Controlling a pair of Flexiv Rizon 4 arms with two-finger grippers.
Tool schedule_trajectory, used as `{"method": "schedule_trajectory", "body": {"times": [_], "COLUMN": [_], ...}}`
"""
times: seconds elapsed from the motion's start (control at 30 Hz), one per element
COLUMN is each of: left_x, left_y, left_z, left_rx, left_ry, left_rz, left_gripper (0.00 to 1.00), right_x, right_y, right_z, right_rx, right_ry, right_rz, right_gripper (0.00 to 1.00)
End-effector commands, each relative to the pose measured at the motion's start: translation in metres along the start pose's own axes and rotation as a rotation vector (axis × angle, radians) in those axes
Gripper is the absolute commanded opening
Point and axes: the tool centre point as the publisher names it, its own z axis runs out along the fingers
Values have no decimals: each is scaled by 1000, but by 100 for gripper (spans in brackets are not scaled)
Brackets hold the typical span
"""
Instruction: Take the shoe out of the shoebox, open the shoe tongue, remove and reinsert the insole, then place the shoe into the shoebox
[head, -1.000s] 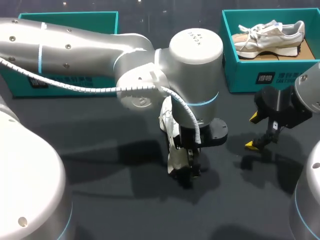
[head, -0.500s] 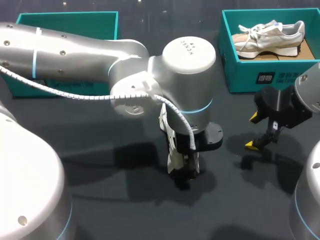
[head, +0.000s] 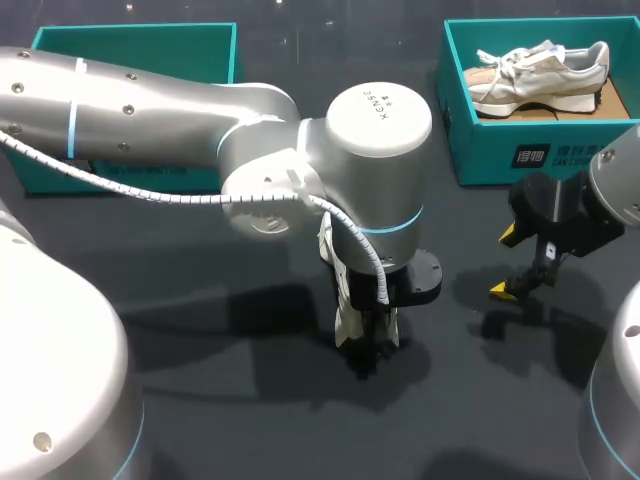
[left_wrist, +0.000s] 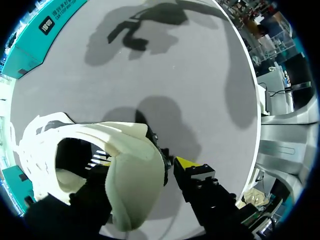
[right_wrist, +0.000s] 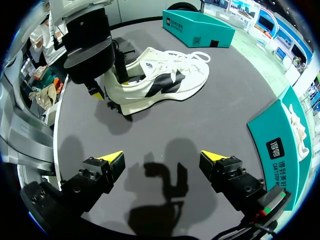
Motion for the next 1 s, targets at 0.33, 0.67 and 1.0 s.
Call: {"method": "schedule_trajectory", "body": {"times": [0.33, 0.67, 1.0], "left_x": [-1, -2, -22], "left_y": [-2, 1, 8], "left_z": [7, -10, -64], "left_rx": [-18, -12, 0], "left_ry": [12, 16, -20], "left_rz": [6, 10, 26], "left_gripper": [0, 0, 0], "right_x": [1, 1, 1], "right_y": [0, 0, 0], "right_z": [0, 0, 0], "right_rx": [0, 0, 0], "right_ry": [-1, -1, -1], "right_rz": [0, 0, 0], "right_gripper": [100, 100, 100]}}
